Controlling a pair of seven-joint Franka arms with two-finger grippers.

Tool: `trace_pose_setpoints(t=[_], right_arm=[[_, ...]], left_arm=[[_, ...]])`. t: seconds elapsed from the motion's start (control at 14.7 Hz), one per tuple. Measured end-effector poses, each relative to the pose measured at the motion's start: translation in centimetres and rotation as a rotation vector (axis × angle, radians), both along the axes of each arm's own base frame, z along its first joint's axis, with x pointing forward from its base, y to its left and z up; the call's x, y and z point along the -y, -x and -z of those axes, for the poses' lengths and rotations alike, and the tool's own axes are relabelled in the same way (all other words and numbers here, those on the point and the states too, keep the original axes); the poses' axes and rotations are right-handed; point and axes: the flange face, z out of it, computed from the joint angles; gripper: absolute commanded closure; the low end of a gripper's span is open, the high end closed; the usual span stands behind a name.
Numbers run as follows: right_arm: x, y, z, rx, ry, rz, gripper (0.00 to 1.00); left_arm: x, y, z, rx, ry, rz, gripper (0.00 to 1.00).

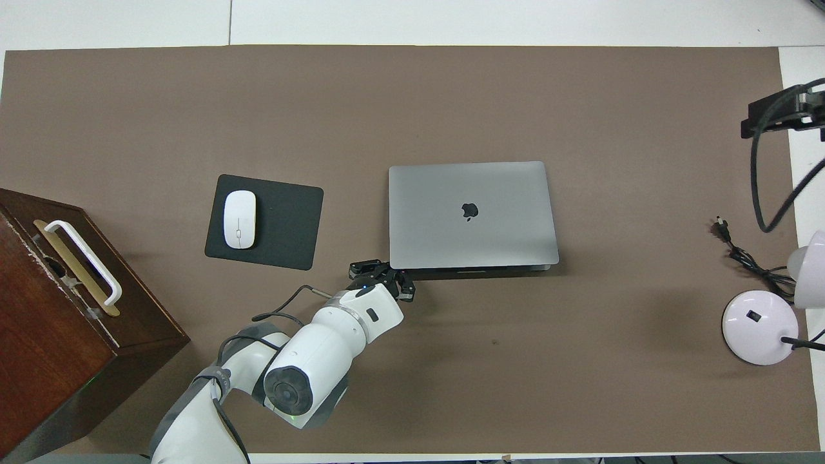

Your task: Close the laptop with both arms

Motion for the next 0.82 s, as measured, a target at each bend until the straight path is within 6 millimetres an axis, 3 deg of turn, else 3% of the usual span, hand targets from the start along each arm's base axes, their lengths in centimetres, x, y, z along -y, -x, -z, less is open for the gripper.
trace_pose_setpoints(t=[0.34,0.82], right_arm=[[0.2,4.1,-0.3,0.028,-0.002,-0.004,0.00],[-1.6,5.1,-0.5,0.050,-0.001,-0.034,0.00]], left_arm=[[-0.5,-0.2,-2.8,-0.076,-0.053,-0.003,1.00],[-2.4,0.2,-6.8,-0.230,-0.158,-0.015,1.00]])
